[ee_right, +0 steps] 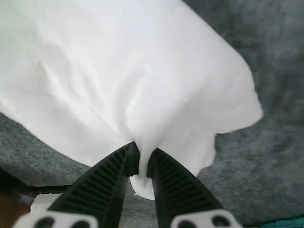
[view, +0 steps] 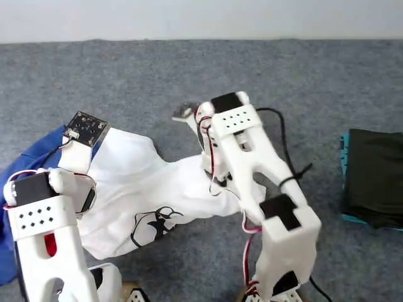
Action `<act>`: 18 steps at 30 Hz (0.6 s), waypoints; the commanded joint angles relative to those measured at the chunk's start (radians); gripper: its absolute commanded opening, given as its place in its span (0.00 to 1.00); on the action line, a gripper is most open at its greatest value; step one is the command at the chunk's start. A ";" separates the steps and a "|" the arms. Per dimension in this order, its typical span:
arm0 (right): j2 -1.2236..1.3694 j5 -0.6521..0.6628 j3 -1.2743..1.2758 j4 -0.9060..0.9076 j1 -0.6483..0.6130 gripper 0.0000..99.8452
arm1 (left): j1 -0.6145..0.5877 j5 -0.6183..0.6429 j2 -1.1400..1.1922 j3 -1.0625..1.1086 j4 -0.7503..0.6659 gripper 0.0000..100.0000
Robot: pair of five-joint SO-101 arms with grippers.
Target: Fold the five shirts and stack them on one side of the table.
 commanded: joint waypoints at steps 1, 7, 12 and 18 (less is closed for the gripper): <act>-0.139 0.028 -0.014 0.044 0.050 0.01 | -0.002 0.009 -0.015 -0.016 -0.015 0.01; -0.259 0.029 -0.014 0.042 0.139 0.01 | -0.003 0.020 -0.017 -0.070 -0.011 0.01; -0.262 0.028 -0.008 0.041 0.139 0.07 | 0.017 0.080 -0.012 -0.145 -0.028 0.02; -0.071 0.029 -0.015 0.039 0.107 0.04 | 0.077 0.081 -0.015 -0.143 -0.026 0.02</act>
